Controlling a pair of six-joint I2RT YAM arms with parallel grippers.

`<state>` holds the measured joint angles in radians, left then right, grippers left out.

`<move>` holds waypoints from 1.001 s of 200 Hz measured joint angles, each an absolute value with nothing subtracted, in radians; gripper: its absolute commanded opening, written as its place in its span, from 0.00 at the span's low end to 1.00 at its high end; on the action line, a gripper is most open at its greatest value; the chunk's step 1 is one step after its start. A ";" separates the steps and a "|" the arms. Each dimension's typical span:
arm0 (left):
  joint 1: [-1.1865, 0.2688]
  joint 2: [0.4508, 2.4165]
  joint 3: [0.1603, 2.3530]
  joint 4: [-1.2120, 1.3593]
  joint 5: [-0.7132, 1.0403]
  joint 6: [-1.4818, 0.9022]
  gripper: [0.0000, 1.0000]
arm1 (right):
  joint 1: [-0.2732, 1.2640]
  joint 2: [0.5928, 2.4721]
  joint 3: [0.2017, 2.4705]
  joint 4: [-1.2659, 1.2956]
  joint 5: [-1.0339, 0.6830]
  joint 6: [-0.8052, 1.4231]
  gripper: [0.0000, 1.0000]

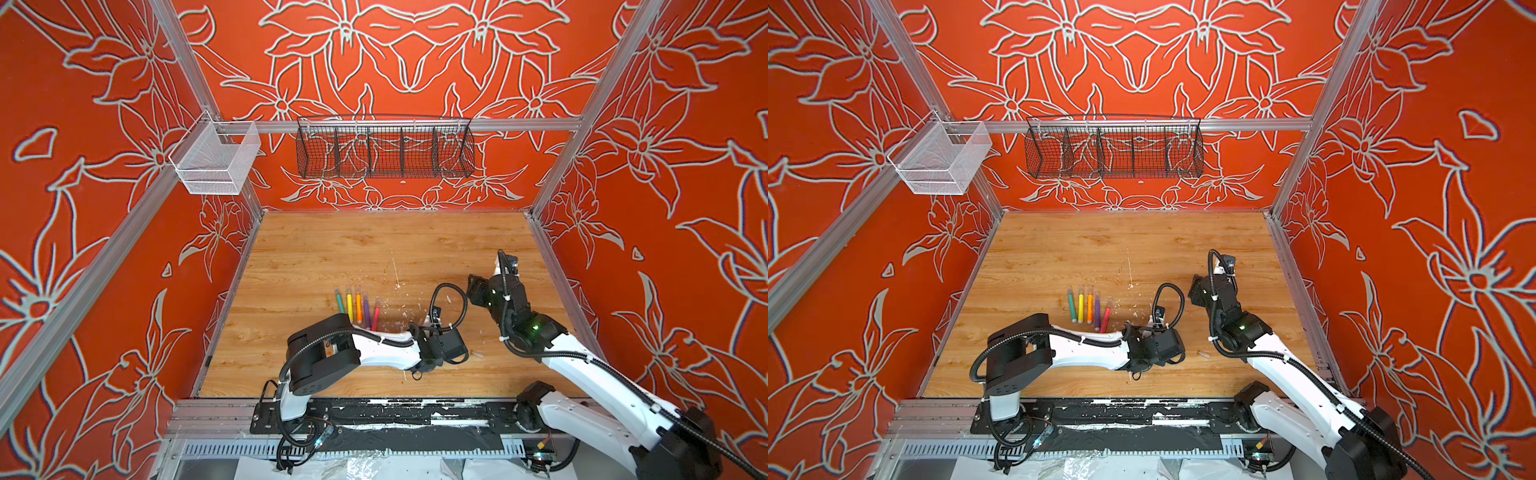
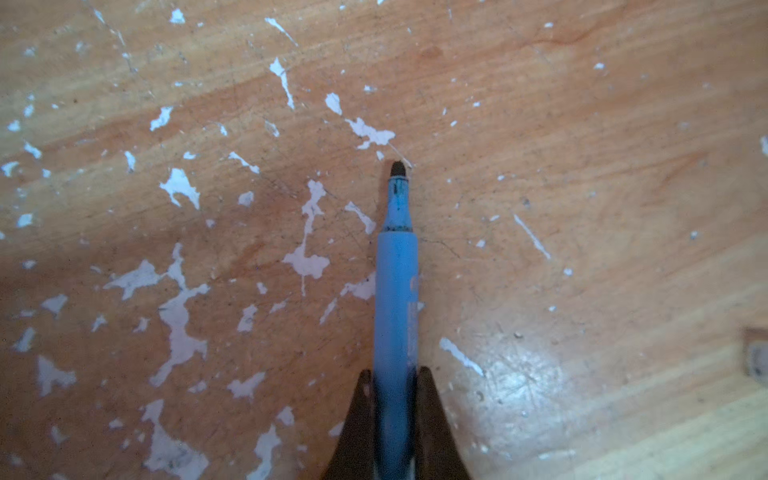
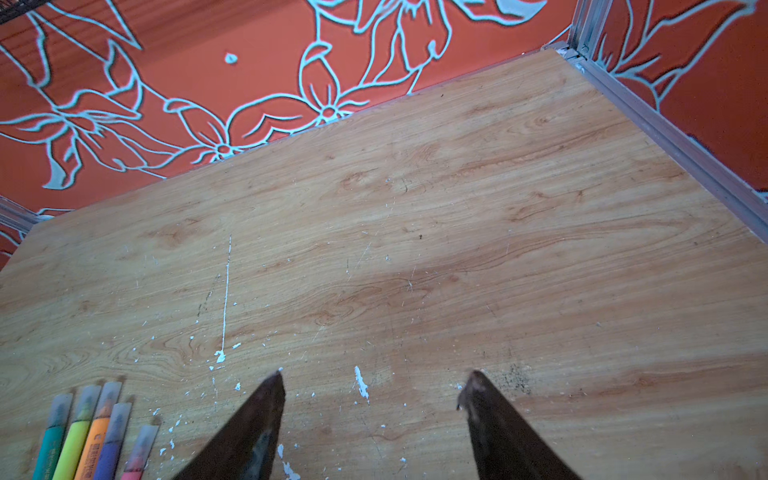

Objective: Insert the pens into the pen caps
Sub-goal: 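Grasp the blue marker with the left gripper and lift it, then move the open right gripper to the blue marker tip while left holds it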

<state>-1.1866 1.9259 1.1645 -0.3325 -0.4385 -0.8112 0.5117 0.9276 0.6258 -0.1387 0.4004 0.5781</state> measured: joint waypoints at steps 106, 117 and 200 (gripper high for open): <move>-1.013 1.766 1.160 -0.469 -0.241 -0.661 0.00 | 0.511 0.928 0.626 -0.139 0.384 0.585 0.71; -0.967 1.716 1.175 -0.484 -0.213 -0.624 0.00 | 0.511 0.928 0.626 -0.139 0.382 0.586 0.69; -0.685 1.388 0.862 -0.169 0.038 -0.465 0.00 | 0.529 0.981 0.629 -0.098 0.245 0.573 0.63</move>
<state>-0.6846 1.3880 0.8623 -0.1688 0.0376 -0.4652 0.5289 0.9806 0.6292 -0.0978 0.2447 0.5728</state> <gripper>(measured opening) 0.116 0.625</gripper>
